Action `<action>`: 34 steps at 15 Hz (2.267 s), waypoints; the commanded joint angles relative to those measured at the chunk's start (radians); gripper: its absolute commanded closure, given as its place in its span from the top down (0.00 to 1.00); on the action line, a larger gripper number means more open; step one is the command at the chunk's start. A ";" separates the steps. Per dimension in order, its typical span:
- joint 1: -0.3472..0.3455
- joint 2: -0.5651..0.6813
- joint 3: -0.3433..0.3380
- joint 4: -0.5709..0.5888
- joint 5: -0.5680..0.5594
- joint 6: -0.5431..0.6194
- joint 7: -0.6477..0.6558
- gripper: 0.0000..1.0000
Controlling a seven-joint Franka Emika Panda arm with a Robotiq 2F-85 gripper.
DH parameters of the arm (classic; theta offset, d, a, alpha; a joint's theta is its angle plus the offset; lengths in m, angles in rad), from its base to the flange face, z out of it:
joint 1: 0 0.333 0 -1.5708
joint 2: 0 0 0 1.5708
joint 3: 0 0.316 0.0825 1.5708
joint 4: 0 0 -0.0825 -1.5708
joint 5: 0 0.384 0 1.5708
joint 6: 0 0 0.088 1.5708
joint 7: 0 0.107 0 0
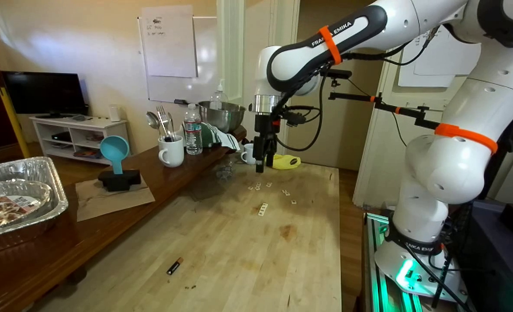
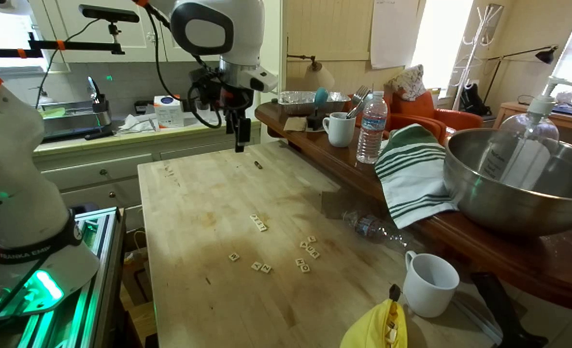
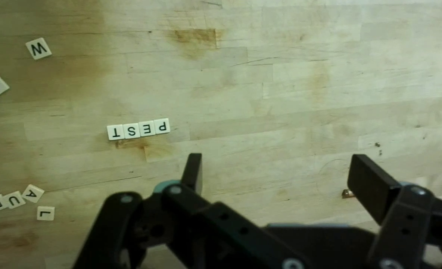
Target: Move three letter blocks to the far left, then move three more to the left.
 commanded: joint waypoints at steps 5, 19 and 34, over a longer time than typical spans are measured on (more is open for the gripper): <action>-0.044 0.074 -0.049 -0.046 -0.103 0.121 -0.110 1.00; -0.071 0.144 -0.072 -0.191 -0.188 0.380 -0.158 0.27; -0.070 0.303 -0.053 -0.195 -0.151 0.572 -0.217 0.69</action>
